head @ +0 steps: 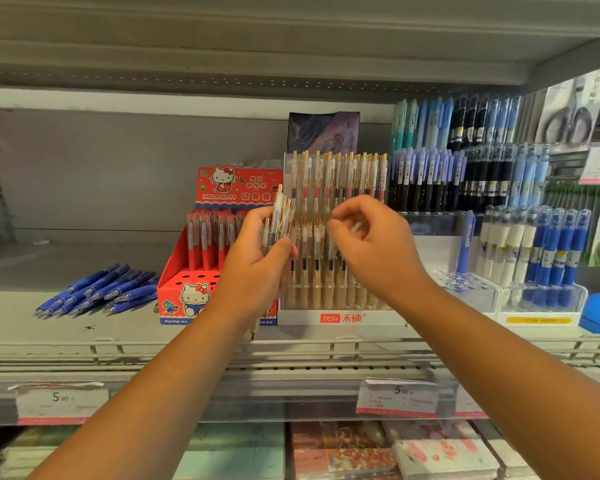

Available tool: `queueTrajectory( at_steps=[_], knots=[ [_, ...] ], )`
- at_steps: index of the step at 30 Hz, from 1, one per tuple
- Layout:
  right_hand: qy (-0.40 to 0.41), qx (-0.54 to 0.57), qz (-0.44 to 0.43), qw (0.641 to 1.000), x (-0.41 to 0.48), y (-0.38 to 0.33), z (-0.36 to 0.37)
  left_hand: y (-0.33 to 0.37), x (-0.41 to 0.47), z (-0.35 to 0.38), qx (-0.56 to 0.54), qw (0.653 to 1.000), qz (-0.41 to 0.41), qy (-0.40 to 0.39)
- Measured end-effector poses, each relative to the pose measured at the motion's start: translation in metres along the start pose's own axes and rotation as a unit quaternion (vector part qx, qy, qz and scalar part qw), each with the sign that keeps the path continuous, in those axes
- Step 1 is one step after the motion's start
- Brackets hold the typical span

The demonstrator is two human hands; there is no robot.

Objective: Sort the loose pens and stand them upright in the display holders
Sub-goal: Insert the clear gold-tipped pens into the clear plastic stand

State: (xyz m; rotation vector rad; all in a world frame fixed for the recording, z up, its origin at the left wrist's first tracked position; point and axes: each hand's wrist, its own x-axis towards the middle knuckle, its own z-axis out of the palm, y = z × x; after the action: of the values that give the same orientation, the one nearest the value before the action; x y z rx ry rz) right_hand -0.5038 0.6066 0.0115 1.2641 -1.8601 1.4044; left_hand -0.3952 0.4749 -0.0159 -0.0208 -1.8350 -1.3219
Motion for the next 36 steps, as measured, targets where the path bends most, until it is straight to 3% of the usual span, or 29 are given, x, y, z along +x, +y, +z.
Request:
queueTrajectory(
  at_steps=[5,13,23,29,36],
  knots=[
    [-0.099,0.119,0.098,0.983,0.007,-0.017,0.009,-0.001,-0.002,0.0,0.006,0.999,0.013,-0.036],
    [-0.102,0.239,0.166,0.951,0.005,-0.017,0.01,-0.005,-0.003,0.0,0.007,0.996,-0.001,-0.091],
    [0.034,0.316,0.208,0.925,0.01,-0.006,-0.008,-0.005,0.001,0.001,0.036,0.999,-0.022,-0.031],
    [0.124,0.204,0.153,0.959,0.021,0.017,-0.03,-0.002,0.002,0.001,0.041,0.999,-0.02,0.01],
    [0.129,0.097,0.113,0.98,0.016,0.039,-0.029,-0.002,0.001,0.002,0.033,0.999,-0.032,-0.019]
  ],
)
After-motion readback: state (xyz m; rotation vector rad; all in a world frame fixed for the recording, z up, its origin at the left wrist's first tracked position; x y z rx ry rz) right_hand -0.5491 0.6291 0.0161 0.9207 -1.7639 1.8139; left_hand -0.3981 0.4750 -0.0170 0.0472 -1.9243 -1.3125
